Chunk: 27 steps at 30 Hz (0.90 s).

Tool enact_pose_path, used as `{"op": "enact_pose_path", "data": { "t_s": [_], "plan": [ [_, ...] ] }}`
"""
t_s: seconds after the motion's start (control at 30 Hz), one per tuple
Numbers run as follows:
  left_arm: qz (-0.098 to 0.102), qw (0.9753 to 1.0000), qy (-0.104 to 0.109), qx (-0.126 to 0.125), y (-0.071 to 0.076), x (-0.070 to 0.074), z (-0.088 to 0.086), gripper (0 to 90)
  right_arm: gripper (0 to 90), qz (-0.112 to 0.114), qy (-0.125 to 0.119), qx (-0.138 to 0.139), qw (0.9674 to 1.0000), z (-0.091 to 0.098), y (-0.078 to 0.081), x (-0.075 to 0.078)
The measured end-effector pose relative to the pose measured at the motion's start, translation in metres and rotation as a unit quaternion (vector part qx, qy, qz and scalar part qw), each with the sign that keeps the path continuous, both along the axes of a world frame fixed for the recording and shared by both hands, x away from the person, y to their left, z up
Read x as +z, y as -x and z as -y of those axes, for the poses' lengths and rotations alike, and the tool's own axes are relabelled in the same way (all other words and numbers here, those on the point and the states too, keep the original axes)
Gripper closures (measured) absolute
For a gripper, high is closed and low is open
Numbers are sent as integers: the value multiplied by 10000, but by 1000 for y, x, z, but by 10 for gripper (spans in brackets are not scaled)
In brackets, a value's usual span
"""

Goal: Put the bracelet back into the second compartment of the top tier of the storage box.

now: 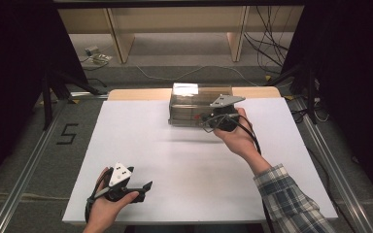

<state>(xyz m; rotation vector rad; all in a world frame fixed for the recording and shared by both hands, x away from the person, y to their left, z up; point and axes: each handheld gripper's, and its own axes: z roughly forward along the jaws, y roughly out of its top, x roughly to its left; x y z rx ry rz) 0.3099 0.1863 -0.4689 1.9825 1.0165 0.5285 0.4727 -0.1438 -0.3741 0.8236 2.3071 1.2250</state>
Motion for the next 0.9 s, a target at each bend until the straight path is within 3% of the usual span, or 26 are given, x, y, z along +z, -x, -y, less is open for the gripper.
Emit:
{"op": "enact_pose_path", "data": {
  "t_s": [0.9],
  "plan": [
    [-8, 10000, 12, 5, -1, -1, 0, 162, 900, -96, 82, -113, 9999, -3, -12, -4]
  ]
}}
